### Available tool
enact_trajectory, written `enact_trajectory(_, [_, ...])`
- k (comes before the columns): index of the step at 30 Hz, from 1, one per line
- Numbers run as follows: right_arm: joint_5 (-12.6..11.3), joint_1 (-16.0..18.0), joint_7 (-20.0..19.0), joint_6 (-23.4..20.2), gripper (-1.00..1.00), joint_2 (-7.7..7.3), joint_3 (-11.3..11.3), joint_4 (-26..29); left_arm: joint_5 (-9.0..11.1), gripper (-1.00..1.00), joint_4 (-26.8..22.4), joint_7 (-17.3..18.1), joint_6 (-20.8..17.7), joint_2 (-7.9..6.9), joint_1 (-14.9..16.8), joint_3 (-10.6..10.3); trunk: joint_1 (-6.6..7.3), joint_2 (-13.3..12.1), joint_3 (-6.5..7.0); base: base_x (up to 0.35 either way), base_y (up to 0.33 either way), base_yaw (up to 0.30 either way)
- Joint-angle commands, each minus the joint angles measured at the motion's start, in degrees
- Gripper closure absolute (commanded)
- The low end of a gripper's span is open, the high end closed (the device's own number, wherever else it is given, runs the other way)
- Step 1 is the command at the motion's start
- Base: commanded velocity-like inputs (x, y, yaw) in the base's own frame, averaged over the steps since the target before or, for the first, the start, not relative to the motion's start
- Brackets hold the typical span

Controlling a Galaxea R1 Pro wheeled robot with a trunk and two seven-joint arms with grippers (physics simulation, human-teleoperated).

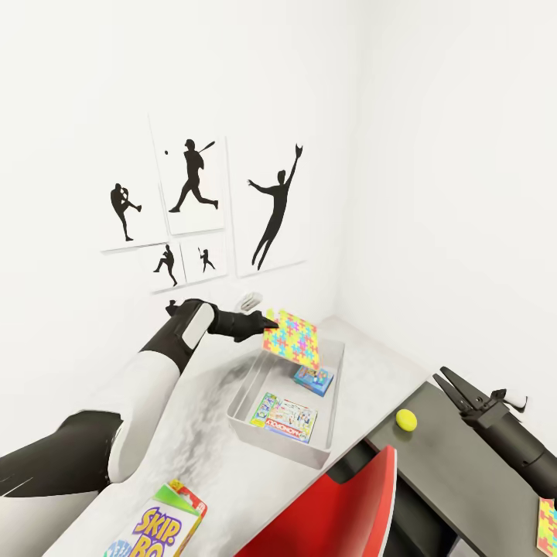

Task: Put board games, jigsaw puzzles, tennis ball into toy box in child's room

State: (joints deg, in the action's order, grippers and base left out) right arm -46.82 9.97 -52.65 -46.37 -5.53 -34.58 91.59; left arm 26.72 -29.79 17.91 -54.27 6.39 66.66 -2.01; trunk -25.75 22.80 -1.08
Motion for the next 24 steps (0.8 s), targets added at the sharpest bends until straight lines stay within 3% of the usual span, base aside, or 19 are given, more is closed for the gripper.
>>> enact_trajectory(1, [-0.11,0.05,-0.08,-0.3,-1.0,0.0,-0.05,0.0,-0.39,1.0,0.47,-0.84,-0.18,0.0,0.05,-0.06,-0.04,0.12,-0.11,0.0,0.0,0.0])
enact_trajectory(8, [-0.11,0.05,-0.08,-0.37,-1.0,0.0,-0.05,0.0,-0.55,1.0,6.05,-5.36,-0.34,0.1,0.05,-0.97,-0.04,0.12,-0.11,0.0,0.0,0.0])
enact_trajectory(19, [-0.2,0.05,-0.08,-0.39,-1.0,0.0,0.0,0.0,-0.61,1.0,8.99,-5.48,-0.54,0.23,0.05,-1.24,-0.04,0.12,-0.11,0.0,0.0,0.0])
enact_trajectory(24, [-0.18,0.05,-0.08,-0.39,-1.0,0.0,-0.01,0.0,-0.67,1.0,9.29,-5.29,-0.56,1.49,0.05,-1.72,-0.04,0.12,-0.11,0.0,0.0,0.0])
